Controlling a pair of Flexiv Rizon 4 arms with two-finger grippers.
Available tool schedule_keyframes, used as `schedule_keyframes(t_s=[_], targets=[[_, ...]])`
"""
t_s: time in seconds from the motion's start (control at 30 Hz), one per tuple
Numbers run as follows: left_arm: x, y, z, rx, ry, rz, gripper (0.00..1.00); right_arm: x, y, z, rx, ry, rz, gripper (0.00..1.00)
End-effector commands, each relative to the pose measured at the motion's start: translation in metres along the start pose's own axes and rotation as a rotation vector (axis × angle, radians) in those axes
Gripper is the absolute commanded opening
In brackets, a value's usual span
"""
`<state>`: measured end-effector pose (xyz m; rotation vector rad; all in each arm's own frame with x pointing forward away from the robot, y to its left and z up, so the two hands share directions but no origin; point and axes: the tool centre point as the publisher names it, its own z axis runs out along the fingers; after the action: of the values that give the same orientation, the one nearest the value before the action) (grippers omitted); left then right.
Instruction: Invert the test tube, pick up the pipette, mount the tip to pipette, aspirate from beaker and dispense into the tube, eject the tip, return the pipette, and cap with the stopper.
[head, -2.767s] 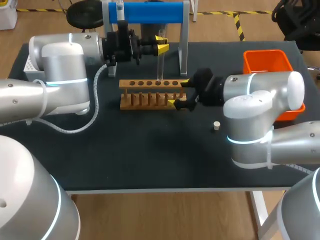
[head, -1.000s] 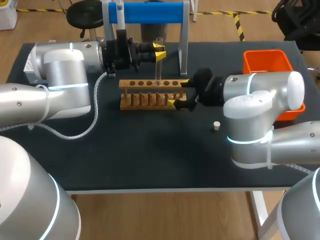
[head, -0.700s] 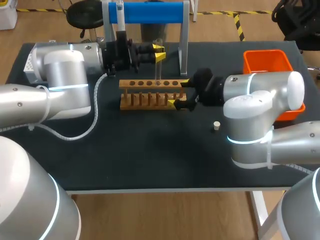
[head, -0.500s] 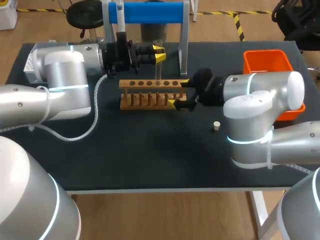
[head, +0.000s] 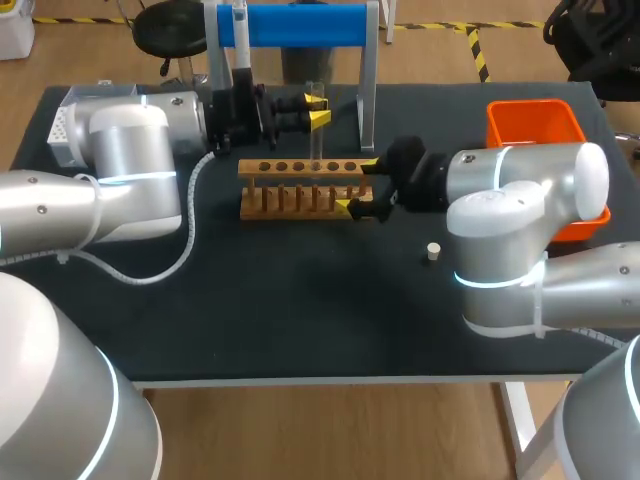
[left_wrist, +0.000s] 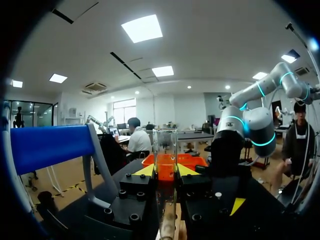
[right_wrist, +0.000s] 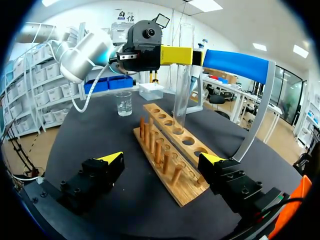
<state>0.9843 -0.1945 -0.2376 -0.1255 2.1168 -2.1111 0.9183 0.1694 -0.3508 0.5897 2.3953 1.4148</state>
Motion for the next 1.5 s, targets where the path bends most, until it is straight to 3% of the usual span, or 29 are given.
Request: schedule_keyframes(t_s=[0.03, 1.5], targets=[[-0.002, 0.004, 0.002, 0.007, 0.004, -0.001, 0.0, 0.0, 0.0, 0.001, 0.0, 0.001, 0.0, 1.0], [-0.003, 0.019, -0.002, -0.083, 0.005, -0.054, 0.0, 0.0, 0.0, 0.001, 0.0, 0.001, 0.0, 1.0]])
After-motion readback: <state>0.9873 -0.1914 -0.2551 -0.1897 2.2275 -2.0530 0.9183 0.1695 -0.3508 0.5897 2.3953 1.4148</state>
